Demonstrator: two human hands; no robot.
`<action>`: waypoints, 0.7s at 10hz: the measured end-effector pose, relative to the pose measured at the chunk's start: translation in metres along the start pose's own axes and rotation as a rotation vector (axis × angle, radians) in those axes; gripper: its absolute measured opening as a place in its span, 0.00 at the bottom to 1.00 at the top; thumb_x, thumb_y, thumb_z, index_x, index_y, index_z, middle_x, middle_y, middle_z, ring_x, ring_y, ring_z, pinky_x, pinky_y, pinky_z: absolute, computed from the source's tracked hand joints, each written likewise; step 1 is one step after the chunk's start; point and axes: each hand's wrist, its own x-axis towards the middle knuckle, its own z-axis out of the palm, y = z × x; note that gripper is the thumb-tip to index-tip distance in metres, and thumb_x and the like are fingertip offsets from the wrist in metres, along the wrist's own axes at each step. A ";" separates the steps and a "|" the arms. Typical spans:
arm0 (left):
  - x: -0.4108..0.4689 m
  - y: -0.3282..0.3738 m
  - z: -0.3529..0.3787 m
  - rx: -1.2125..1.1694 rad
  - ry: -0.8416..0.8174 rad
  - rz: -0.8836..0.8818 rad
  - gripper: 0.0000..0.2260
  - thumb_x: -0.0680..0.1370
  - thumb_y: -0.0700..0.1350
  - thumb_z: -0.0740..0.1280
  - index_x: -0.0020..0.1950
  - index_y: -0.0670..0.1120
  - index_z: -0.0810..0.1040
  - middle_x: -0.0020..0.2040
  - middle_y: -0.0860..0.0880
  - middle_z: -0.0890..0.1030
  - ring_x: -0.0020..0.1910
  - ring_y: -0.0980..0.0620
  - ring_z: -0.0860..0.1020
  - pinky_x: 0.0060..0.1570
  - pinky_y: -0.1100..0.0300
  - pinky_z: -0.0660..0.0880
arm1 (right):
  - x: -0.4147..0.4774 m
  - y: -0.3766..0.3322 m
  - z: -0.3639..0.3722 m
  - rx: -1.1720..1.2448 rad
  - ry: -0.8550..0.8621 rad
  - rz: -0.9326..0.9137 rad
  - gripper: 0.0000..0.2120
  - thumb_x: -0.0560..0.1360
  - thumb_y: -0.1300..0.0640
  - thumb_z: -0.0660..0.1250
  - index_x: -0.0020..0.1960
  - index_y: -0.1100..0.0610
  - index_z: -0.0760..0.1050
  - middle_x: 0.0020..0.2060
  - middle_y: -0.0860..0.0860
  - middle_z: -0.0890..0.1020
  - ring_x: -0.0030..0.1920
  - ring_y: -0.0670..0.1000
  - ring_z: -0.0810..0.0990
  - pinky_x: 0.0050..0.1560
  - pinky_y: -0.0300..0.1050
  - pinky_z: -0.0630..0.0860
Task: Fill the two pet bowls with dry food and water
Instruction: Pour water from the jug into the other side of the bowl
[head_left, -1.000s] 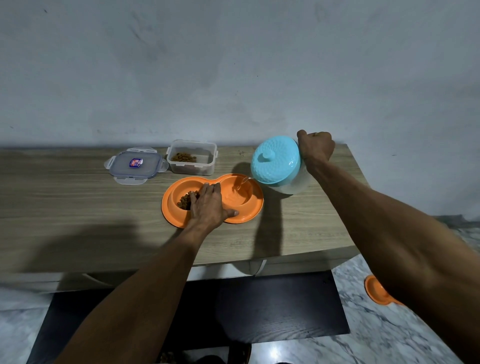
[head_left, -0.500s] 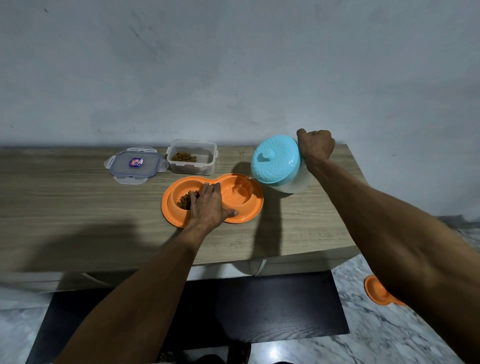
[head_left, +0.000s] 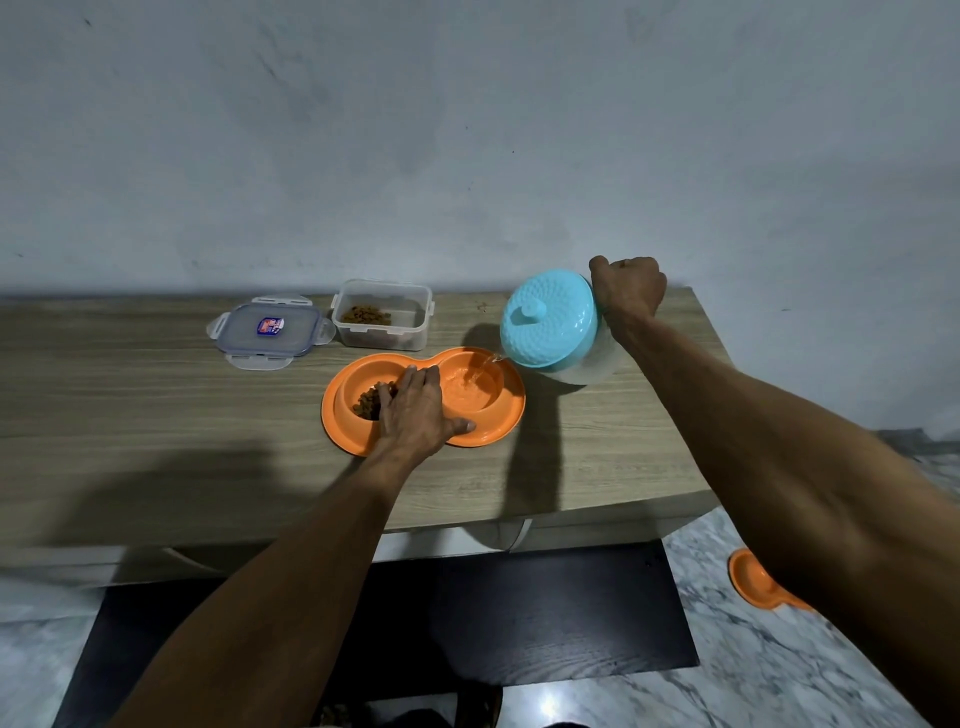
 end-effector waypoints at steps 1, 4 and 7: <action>0.001 0.000 0.000 0.005 -0.001 -0.001 0.46 0.71 0.62 0.72 0.79 0.43 0.55 0.78 0.43 0.61 0.80 0.44 0.53 0.75 0.35 0.50 | 0.000 0.001 0.001 -0.007 0.001 -0.009 0.19 0.71 0.54 0.64 0.24 0.59 0.66 0.22 0.52 0.69 0.32 0.53 0.69 0.41 0.46 0.70; 0.000 0.000 0.000 0.011 -0.003 -0.004 0.46 0.71 0.62 0.72 0.79 0.43 0.55 0.79 0.43 0.61 0.80 0.44 0.52 0.75 0.35 0.50 | -0.001 0.000 0.000 -0.029 -0.003 -0.021 0.20 0.72 0.54 0.64 0.24 0.60 0.66 0.22 0.53 0.69 0.32 0.54 0.68 0.41 0.45 0.68; -0.002 0.001 -0.001 0.007 0.007 -0.001 0.44 0.71 0.61 0.72 0.79 0.43 0.56 0.78 0.43 0.61 0.80 0.43 0.53 0.76 0.36 0.49 | -0.004 -0.004 0.000 -0.049 -0.018 -0.041 0.20 0.71 0.55 0.63 0.23 0.59 0.63 0.21 0.53 0.66 0.32 0.55 0.67 0.40 0.45 0.65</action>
